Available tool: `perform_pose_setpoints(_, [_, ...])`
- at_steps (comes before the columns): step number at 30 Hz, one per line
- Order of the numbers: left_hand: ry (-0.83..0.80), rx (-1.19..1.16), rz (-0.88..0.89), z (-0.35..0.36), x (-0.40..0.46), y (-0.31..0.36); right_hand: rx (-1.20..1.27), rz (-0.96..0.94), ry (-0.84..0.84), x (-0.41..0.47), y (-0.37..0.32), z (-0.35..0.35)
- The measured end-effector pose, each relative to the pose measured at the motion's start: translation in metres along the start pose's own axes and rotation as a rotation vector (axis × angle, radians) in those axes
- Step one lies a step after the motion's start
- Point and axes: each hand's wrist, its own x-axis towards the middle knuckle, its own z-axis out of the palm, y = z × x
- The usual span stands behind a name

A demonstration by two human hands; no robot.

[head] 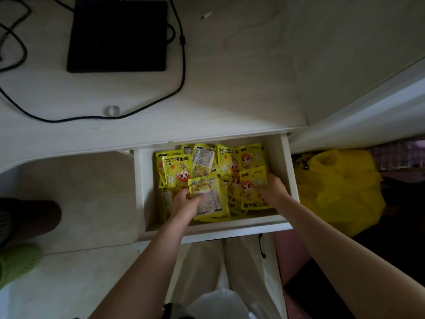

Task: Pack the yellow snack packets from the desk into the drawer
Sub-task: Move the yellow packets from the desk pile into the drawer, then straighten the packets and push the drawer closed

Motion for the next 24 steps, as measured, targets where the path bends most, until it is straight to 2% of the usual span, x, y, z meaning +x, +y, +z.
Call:
perform_pose_setpoints(6, [-0.003,0.090,0.081,0.012,0.000,0.005,-0.097,-0.082,-0.009,-0.001,0.003,0.001])
perform_pose_setpoints(11, [-0.003,0.149,0.131,0.011,0.000,-0.002,-0.148,-0.060,-0.045,-0.008,0.006,-0.001])
perform_pose_setpoints(15, [0.032,0.148,0.167,0.004,-0.008,-0.005,-0.257,-0.059,0.002,-0.010,0.015,-0.004])
perform_pose_setpoints(19, [0.050,0.131,0.234,-0.006,-0.027,-0.009,-0.211,-0.051,-0.004,-0.023,0.022,-0.006])
perform_pose_setpoints(22, [0.095,0.072,0.305,-0.010,-0.048,-0.013,-0.184,-0.139,0.027,-0.045,0.022,-0.008])
perform_pose_setpoints(24, [0.095,-0.009,0.327,-0.011,-0.065,-0.018,-0.238,-0.291,0.057,-0.064,0.024,-0.008])
